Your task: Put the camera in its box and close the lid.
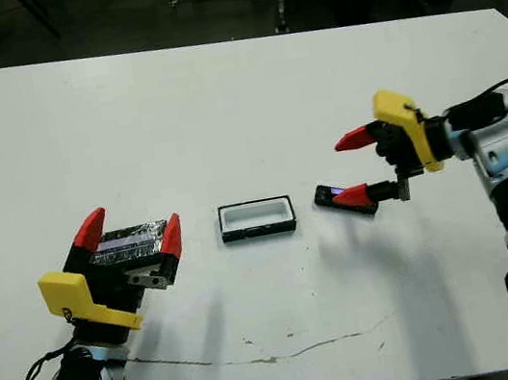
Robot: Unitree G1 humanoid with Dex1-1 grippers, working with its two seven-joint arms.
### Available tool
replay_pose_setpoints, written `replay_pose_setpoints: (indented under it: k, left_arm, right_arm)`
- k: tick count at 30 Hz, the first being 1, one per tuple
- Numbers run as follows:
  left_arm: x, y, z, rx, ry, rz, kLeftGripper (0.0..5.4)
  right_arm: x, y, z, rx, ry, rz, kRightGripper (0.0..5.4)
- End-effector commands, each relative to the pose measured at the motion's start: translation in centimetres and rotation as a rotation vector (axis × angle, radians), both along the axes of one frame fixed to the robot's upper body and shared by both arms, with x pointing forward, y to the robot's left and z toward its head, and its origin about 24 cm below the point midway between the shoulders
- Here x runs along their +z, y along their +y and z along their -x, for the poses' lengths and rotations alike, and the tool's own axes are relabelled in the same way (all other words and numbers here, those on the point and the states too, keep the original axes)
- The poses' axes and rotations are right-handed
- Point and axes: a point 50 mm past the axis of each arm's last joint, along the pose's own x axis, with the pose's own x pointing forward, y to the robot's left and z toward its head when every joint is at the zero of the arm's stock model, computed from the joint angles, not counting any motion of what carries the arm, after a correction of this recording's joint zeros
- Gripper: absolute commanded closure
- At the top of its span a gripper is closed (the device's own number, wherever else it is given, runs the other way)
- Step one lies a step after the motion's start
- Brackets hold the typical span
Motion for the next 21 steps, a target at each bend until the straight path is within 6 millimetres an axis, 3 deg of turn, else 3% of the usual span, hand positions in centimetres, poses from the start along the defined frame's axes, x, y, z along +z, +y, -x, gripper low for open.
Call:
replay_pose_setpoints:
  k: [1, 9, 21]
  left_arm:
    - [0.0, 0.0, -0.1, -0.005, 0.012, 0.002, 0.0]
    - [-0.1, 0.0, 0.0, -0.004, 0.006, 0.004, 0.0]
    - [-0.1, 0.0, 0.2, -0.014, 0.011, 0.02, 0.0]
  right_arm:
    - [-0.8, 0.1, 0.1, 0.003, 0.002, 0.024, 0.01]
    - [-1.6, 0.5, 0.7, 0.064, -0.063, 0.084, 0.01]
    - [-2.7, 0.1, 1.2, 0.028, 0.01, 0.161, 0.01]
